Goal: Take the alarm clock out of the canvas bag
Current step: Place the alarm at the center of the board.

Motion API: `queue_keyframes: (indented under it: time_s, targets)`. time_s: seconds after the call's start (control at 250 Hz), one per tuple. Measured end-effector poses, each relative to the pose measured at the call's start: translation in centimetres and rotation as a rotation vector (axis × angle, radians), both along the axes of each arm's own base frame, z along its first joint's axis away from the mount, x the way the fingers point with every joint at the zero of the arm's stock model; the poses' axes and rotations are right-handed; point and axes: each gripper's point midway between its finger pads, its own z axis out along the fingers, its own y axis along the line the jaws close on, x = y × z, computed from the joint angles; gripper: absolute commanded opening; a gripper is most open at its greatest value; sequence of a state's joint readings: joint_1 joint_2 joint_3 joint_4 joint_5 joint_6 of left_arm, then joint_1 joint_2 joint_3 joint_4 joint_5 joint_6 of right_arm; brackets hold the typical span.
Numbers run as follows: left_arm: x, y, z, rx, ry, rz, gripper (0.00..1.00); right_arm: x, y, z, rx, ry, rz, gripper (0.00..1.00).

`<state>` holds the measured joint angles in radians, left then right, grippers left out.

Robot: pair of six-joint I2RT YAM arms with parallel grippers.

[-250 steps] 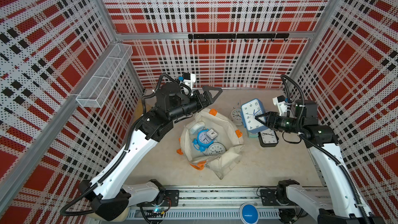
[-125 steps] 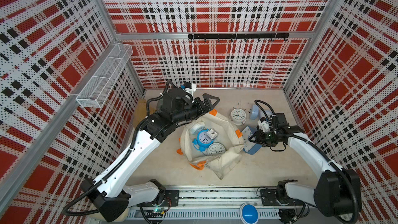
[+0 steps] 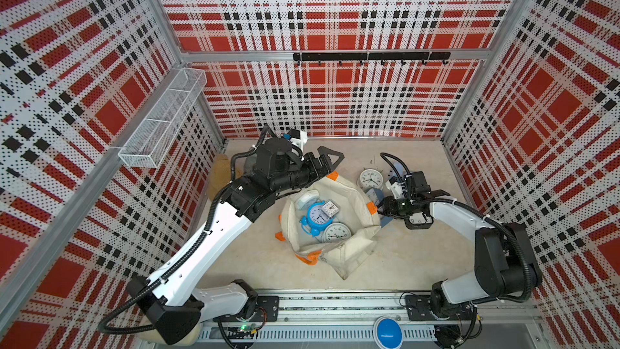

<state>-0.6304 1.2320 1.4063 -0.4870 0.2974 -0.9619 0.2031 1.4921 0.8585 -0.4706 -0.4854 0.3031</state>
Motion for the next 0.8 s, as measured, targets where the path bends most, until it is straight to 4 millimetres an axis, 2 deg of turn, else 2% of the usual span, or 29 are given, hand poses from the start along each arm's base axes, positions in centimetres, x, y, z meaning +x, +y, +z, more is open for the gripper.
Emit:
queue_keyframes:
  time_s: [0.132, 0.276, 0.428, 0.604, 0.8]
  targets:
    - [0.0, 0.0, 0.0, 0.000, 0.001, 0.000, 0.99, 0.0, -1.0, -0.7, -0.061, 0.009, -0.030, 0.68]
    - [0.1, -0.1, -0.1, -0.003, -0.001, 0.003, 0.99, -0.2, -2.0, -1.2, -0.116, 0.024, -0.055, 0.70]
    - [0.2, -0.2, -1.1, 0.004, 0.014, 0.004, 0.99, -0.4, -2.4, -1.6, -0.147, 0.033, -0.062, 0.71]
    - [0.1, -0.1, -2.0, 0.012, 0.034, 0.007, 0.99, -1.3, -1.0, -1.8, -0.179, 0.034, -0.010, 0.73]
    - [-0.3, 0.1, -1.6, 0.000, 0.026, 0.009, 0.99, -0.8, 0.6, -1.7, -0.185, 0.032, 0.032, 0.73]
